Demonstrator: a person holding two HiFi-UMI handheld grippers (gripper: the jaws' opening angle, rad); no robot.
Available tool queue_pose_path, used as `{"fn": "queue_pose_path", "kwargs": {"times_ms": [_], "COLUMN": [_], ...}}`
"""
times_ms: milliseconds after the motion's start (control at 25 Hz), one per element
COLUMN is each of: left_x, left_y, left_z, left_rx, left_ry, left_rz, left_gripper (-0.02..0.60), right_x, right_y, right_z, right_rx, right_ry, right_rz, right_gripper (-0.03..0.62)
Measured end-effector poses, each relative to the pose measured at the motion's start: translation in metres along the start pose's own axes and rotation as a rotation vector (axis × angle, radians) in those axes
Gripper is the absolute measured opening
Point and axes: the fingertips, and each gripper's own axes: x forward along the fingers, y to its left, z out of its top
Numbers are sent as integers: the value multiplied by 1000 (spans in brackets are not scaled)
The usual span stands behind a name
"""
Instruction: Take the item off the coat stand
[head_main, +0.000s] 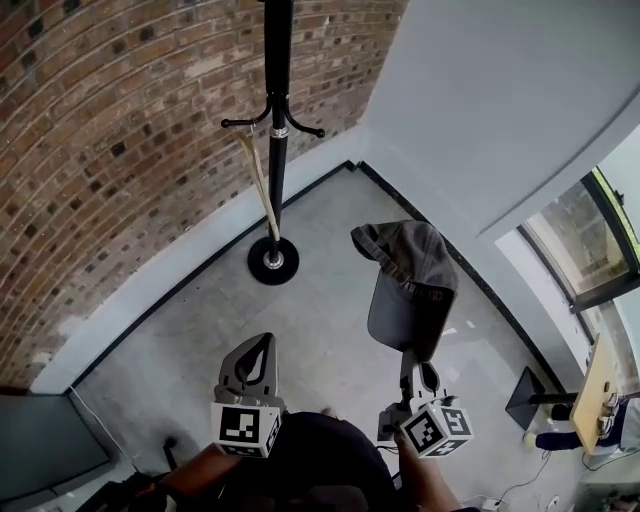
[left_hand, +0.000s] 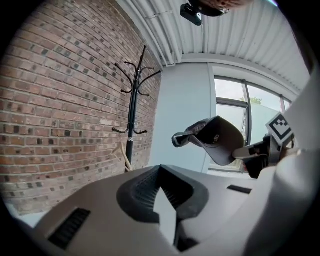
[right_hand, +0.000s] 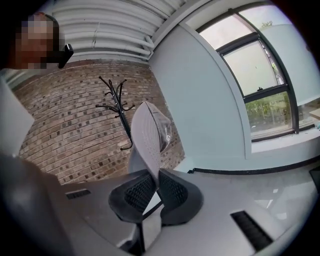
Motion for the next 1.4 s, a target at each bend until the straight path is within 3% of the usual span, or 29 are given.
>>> {"fn": "queue_pose_path", "kwargs": {"times_ms": [320,600,1000,1400], "left_x": [-28,-62,-91,-85], "left_y": [-103,-171,-202,-215], "left_z": [-28,-56,-74,-62], "left_rx": [22,24,18,39], "left_ry": [30,39,8,-20], "left_rz": [36,141,220,196], "left_gripper": [25,26,26,26], "right_x": [-66,-118,-144,-151], "right_y": [-46,-93,-108,-113], "right_z": [-34,-49,-61,-52], "right_rx": [10,-27,-92,-99], "right_ry": [68,121,134,105], "right_rz": [117,213,286,290], "right_gripper": [32,32,32,32]}}
